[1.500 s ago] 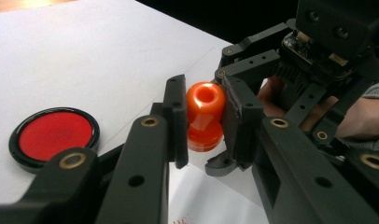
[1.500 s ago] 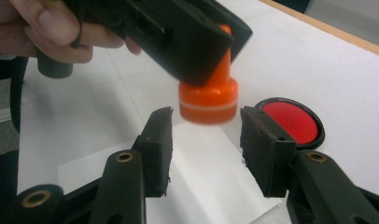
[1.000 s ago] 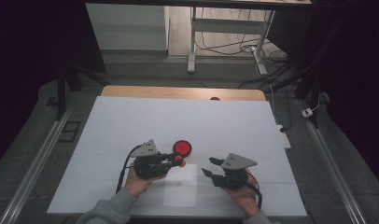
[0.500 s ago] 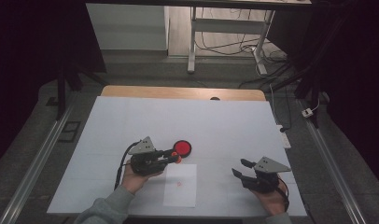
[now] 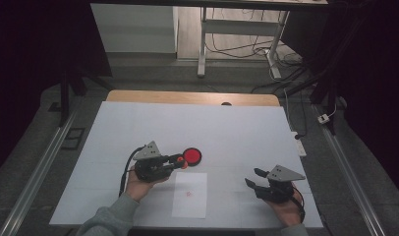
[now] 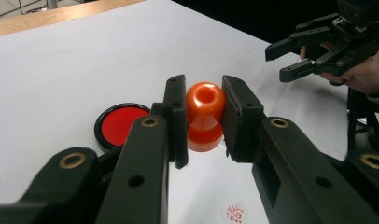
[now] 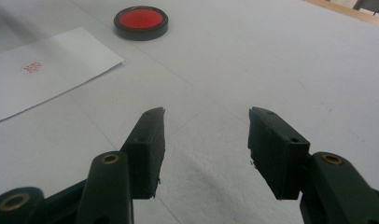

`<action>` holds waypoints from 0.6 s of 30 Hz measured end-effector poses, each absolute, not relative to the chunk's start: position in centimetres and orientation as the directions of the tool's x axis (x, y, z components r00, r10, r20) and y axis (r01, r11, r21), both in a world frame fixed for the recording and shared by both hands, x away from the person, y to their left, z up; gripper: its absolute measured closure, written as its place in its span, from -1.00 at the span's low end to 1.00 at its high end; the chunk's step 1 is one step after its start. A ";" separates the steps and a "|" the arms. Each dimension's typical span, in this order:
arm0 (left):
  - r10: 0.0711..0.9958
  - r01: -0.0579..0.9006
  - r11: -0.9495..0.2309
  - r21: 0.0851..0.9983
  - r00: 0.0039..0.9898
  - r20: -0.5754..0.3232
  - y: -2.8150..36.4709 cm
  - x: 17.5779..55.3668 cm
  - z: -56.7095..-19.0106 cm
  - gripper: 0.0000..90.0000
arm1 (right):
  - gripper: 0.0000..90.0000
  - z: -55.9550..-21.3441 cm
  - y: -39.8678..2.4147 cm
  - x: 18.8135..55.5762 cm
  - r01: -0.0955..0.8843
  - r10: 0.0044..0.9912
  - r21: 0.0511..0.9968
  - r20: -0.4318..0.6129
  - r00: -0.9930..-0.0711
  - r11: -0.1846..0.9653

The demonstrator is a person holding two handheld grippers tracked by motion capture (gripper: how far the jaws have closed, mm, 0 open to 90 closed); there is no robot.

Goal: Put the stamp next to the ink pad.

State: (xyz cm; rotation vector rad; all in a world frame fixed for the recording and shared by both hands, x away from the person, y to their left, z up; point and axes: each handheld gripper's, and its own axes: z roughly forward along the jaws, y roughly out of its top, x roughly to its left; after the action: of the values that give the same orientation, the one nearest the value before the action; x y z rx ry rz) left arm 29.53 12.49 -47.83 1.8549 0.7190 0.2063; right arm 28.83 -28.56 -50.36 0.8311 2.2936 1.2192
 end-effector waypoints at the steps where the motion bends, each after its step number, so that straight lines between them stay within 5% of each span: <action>1: 0.567 0.379 -0.235 0.895 0.801 -0.190 12.5 29.6 -47.9 0.61 | 0.01 -50.4 -28.5 28.8 0.311 0.669 0.842 -0.076 -0.740 0.440; 18: 0.600 0.391 -0.272 0.879 0.783 -0.162 11.7 31.8 -48.2 0.61 | 0.00 -50.7 -28.5 28.9 0.325 0.667 0.829 -0.075 -0.741 0.455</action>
State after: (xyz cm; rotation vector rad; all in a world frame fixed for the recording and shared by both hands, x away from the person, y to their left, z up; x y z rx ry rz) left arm 31.84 11.66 -48.17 1.9000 0.7521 0.2440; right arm 28.86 -28.48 -50.73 0.8363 2.3181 1.1969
